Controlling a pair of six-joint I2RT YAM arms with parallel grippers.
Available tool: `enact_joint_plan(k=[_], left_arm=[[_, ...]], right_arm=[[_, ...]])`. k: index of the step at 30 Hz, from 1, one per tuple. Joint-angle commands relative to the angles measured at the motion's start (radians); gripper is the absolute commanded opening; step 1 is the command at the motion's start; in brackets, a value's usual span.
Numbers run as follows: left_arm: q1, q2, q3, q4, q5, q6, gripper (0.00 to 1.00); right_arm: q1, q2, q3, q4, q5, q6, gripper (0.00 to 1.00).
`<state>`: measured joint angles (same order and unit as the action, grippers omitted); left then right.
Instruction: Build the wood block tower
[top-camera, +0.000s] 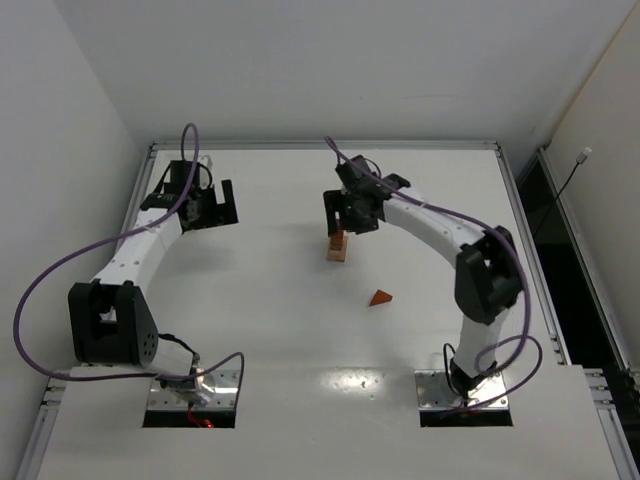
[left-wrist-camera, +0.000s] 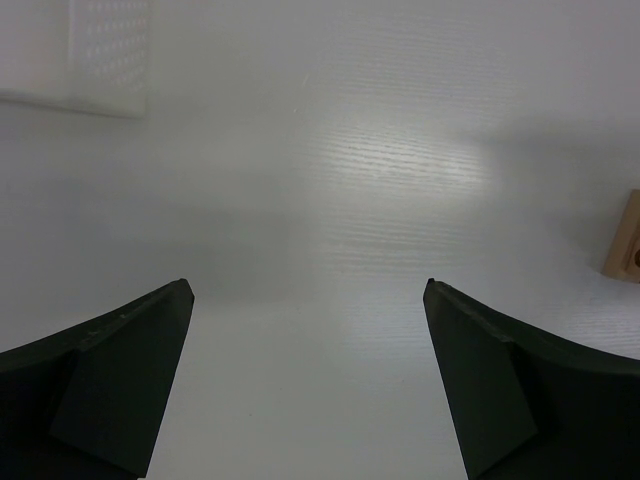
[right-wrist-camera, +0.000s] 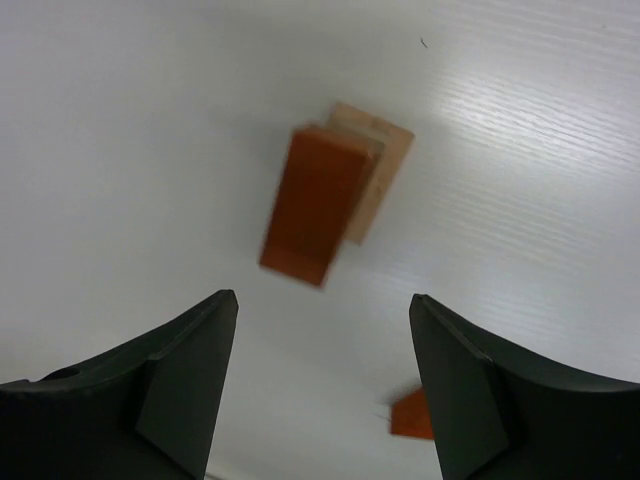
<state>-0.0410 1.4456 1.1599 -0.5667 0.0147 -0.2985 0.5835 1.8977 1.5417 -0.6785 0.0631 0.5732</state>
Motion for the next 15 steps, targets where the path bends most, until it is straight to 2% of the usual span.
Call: enact_joint_plan(k=[1, 2, 4, 5, 7, 8, 12, 15], left_arm=[[-0.011, -0.077, -0.038, 0.007, -0.022, 0.009, 1.0], [-0.011, -0.077, -0.048, 0.007, -0.007, 0.021, 1.0], [-0.011, -0.09, -0.058, 0.007, 0.025, 0.033, 1.0], [-0.011, -0.09, -0.058, 0.007, 0.045, 0.062, 1.0], [-0.011, -0.09, -0.058, -0.005, 0.109, 0.081, 1.0], [-0.011, -0.09, -0.058, -0.005, 0.135, 0.081, 1.0], [-0.011, -0.067, -0.049, -0.015, 0.244, 0.093, 1.0], [-0.011, -0.041, -0.016, -0.015, 0.271, 0.093, 1.0]], right_arm=[[-0.08, -0.253, -0.142, 0.089, -0.107, -0.299, 0.67], [-0.102, -0.299, -0.187, 0.089, -0.199, -0.447, 0.67], [-0.158, -0.412, -0.294, 0.033, -0.293, -0.608, 0.67], [-0.174, -0.445, -0.349, 0.001, -0.322, -0.771, 0.67], [-0.208, -0.526, -0.402, -0.067, -0.4, -0.944, 0.67], [-0.208, -0.554, -0.455, -0.122, -0.416, -1.105, 0.67], [-0.22, -0.65, -0.569, -0.233, -0.494, -1.433, 0.66], [-0.22, -0.635, -0.592, -0.285, -0.56, -1.521, 0.66]])
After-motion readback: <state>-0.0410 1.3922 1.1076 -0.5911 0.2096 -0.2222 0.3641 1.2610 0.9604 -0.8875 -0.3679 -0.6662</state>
